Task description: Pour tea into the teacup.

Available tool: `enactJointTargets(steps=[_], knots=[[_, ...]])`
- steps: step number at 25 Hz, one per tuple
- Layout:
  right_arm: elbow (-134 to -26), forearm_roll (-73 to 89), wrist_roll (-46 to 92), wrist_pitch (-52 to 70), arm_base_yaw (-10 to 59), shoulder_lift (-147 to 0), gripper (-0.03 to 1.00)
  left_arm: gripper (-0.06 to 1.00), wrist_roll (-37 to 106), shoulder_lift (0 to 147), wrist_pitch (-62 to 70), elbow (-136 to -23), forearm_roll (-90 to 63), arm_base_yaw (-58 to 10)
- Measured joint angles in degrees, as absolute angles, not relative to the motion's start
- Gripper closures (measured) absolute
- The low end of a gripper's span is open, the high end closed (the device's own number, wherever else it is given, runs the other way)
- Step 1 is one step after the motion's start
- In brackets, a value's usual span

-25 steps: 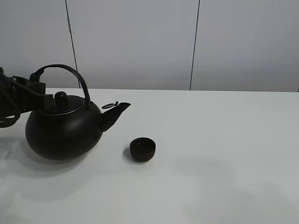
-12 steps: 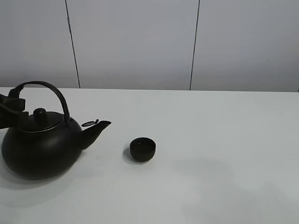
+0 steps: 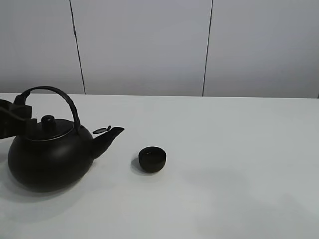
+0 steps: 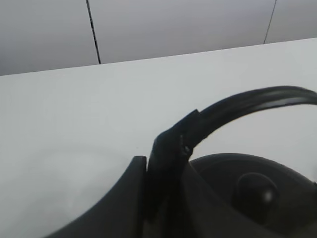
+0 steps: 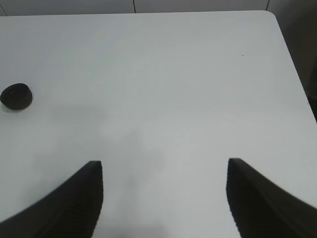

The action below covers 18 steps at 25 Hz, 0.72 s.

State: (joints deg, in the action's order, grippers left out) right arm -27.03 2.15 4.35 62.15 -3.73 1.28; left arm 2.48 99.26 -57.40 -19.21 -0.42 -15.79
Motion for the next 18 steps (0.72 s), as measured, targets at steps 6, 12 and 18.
enactJointTargets(steps=[6, 12, 18], knots=[[-27.03, 2.15, 4.35, 62.15, -3.73, 1.28, 0.48, 0.83, 2.48, 99.26, -57.40, -19.21, -6.38, -18.36], [-27.03, 2.15, 4.35, 62.15, -3.73, 1.28, 0.48, 0.83, 2.92, 101.79, -59.98, -19.27, -5.04, -18.61], [-27.03, 2.15, 4.35, 62.15, -3.73, 1.28, 0.48, 0.83, 3.12, 103.36, -62.27, -19.47, -4.20, -18.61]])
